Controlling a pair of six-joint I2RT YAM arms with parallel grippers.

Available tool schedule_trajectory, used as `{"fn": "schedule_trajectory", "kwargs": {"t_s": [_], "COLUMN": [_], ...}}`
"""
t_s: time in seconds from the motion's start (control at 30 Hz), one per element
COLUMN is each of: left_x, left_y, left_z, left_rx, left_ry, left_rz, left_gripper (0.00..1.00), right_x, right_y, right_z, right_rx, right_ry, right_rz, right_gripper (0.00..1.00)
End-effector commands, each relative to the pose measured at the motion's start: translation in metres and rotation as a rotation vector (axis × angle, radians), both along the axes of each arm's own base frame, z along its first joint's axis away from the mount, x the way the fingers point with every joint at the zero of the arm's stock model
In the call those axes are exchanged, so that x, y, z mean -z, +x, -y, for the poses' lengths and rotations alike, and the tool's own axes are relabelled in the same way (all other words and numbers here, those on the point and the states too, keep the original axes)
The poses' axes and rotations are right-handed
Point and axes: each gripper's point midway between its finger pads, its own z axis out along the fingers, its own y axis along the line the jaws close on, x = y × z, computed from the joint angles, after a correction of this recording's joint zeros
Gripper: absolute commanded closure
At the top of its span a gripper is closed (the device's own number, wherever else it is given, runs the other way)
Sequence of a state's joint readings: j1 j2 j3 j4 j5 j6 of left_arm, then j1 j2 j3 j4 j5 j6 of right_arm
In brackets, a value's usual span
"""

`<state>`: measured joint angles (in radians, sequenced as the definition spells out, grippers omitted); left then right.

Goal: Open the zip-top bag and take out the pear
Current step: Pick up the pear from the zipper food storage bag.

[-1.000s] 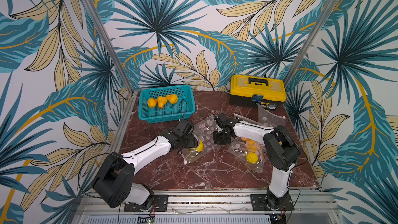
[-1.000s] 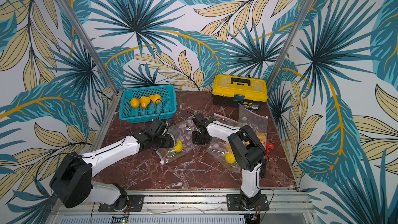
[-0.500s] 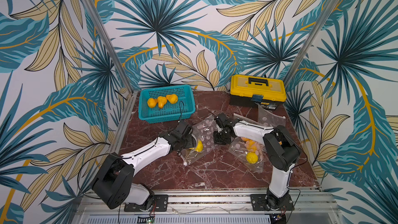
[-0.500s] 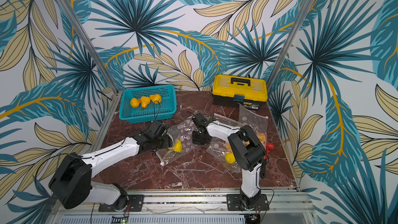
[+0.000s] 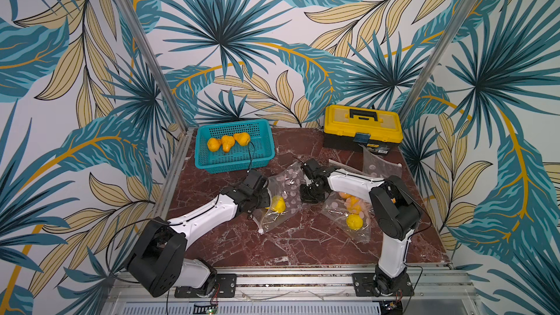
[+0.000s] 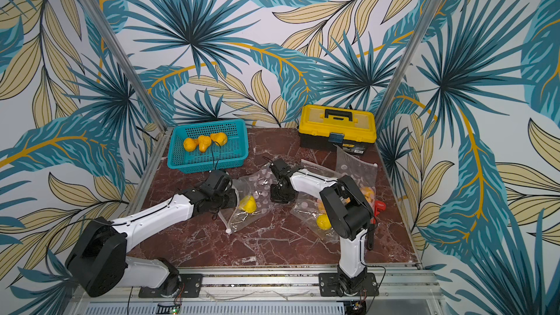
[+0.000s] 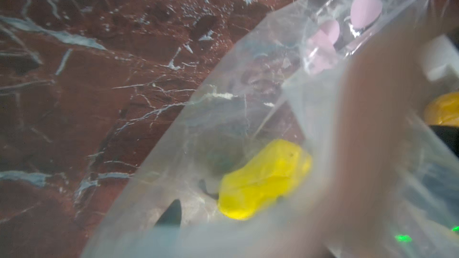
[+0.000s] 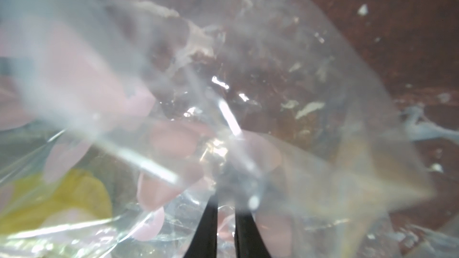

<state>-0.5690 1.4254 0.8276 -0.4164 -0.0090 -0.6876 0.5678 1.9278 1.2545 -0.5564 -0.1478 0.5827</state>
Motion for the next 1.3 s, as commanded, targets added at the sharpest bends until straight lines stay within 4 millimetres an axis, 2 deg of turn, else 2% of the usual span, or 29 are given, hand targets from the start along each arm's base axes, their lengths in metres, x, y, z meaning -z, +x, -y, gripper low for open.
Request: {"fn": "schedule_trajectory", "kwargs": {"t_s": [0.0, 0.1, 0.3, 0.63, 0.77, 0.9, 1.17, 1.27], "left_x": [-0.006, -0.012, -0.009, 0.018, 0.023, 0.026, 0.046, 0.047], "left_y": [0.003, 0.002, 0.000, -0.015, -0.016, -0.019, -0.039, -0.039], "left_z": [0.024, 0.035, 0.054, 0.095, 0.105, 0.109, 0.103, 0.100], "left_rx": [0.108, 0.167, 0.265, 0.476, 0.507, 0.516, 0.545, 0.538], "left_ry": [-0.041, -0.036, -0.046, -0.075, -0.085, -0.095, -0.040, -0.014], "left_rz": [0.004, 0.024, 0.010, -0.111, -0.126, -0.147, -0.241, -0.238], "left_gripper": [0.42, 0.35, 0.23, 0.10, 0.10, 0.15, 0.12, 0.14], "right_x": [0.031, 0.031, 0.033, 0.036, 0.038, 0.039, 0.040, 0.039], "right_y": [-0.022, -0.021, -0.020, -0.021, -0.021, -0.021, -0.020, -0.019], "right_z": [0.021, 0.020, 0.019, 0.018, 0.018, 0.018, 0.018, 0.018], "right_rx": [-0.005, -0.006, -0.011, -0.015, -0.017, -0.017, -0.020, -0.019], "right_ry": [-0.101, -0.099, -0.097, -0.099, -0.101, -0.105, -0.108, -0.109], "right_rz": [-0.111, -0.112, -0.117, -0.131, -0.134, -0.135, -0.138, -0.136], "right_gripper": [0.83, 0.83, 0.83, 0.83, 0.83, 0.83, 0.83, 0.83]}}
